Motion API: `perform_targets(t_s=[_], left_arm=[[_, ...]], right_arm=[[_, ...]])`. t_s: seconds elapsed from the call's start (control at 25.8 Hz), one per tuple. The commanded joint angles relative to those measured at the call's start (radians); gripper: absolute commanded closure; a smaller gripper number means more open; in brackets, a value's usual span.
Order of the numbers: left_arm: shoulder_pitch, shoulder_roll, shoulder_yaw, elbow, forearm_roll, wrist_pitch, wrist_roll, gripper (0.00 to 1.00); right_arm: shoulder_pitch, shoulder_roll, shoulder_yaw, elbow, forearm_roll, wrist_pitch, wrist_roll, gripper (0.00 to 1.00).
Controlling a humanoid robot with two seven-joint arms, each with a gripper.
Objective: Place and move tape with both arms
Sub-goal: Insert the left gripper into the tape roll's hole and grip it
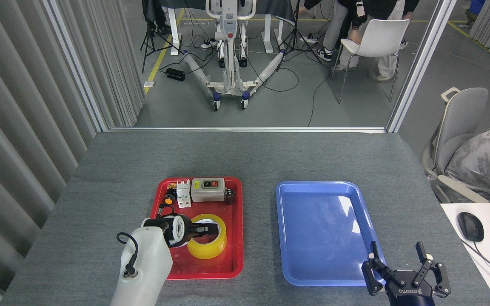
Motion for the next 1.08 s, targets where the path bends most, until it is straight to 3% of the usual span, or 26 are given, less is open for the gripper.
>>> perform_targets(t_s=[0.0, 0.19, 0.31, 0.54, 0.7, 0.93, 1.05], left_arm=[[0.001, 0.015, -0.003, 0.011, -0.002, -0.004, 0.014, 0.04], [0.001, 0.035, -0.006, 0.031, -0.013, -0.005, 0.016, 0.10], [0.001, 0.038, -0.006, 0.032, -0.015, -0.005, 0.016, 0.22], [-0.001, 0.040, -0.006, 0.031, -0.015, -0.016, 0.014, 0.29], [0.001, 0.038, -0.006, 0.031, -0.015, -0.037, 0.014, 0.44], [0.001, 0.038, -0.006, 0.027, -0.012, -0.037, 0.016, 0.53], [0.001, 0.040, -0.004, 0.020, -0.004, -0.036, 0.028, 0.62]], right_arm=[[0.000, 0.000, -0.001, 0.000, 0.000, 0.000, 0.000, 0.00], [0.002, 0.000, 0.001, 0.000, 0.000, 0.000, 0.000, 0.00], [0.002, 0.000, 0.002, 0.000, 0.000, 0.000, -0.001, 0.00], [0.002, 0.002, 0.002, 0.002, 0.000, 0.000, 0.000, 0.00], [0.002, 0.002, 0.002, 0.009, 0.000, 0.000, 0.000, 0.00], [0.000, 0.002, 0.002, 0.025, 0.000, 0.002, -0.001, 0.00], [0.000, 0.000, 0.001, 0.026, 0.000, 0.005, -0.001, 0.00]])
